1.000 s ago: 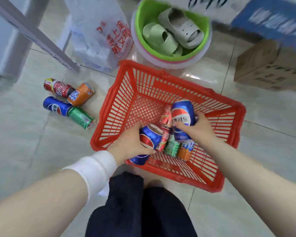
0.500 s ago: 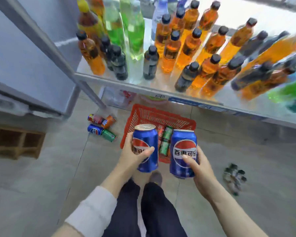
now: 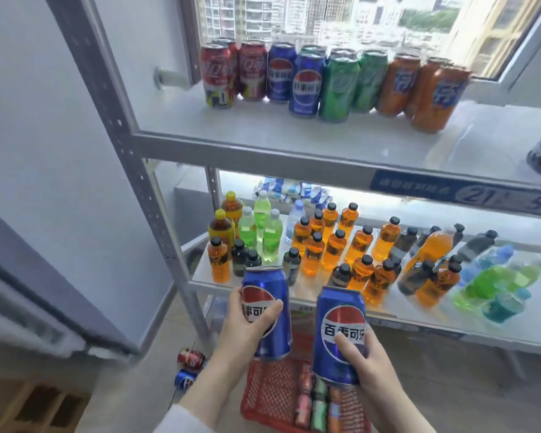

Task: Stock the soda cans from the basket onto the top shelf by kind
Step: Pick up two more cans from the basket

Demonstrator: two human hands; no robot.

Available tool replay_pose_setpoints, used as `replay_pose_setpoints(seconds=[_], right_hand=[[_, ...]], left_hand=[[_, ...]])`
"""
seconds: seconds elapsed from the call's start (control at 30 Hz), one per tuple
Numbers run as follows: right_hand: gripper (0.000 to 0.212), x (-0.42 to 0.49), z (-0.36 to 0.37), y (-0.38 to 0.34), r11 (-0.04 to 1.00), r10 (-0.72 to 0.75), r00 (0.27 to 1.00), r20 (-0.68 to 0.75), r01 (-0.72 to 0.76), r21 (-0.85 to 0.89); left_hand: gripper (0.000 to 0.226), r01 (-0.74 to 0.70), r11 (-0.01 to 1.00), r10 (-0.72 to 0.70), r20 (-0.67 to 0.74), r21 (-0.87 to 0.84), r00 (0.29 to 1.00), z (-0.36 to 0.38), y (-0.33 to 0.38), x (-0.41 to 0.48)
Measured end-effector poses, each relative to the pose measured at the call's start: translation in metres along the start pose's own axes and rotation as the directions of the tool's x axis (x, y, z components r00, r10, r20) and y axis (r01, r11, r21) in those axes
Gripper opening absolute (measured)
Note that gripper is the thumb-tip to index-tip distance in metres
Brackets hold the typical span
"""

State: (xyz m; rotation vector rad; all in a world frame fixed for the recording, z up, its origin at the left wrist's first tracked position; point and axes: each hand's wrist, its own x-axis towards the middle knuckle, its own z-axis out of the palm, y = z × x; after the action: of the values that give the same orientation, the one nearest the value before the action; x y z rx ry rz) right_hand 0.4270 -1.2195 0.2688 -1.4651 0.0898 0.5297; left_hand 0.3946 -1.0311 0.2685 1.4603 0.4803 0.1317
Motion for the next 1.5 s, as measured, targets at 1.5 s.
replay_pose_setpoints(seconds=[1.5], right_hand=[[0.075, 0.238, 0.066, -0.251, 0.802, -0.566, 0.824, -0.023, 0.545, -0.246]], left_hand=[[0.076, -0.521, 0.810, 0.559, -0.086, 0.271, 0.825, 0.022, 0.241, 0.347]])
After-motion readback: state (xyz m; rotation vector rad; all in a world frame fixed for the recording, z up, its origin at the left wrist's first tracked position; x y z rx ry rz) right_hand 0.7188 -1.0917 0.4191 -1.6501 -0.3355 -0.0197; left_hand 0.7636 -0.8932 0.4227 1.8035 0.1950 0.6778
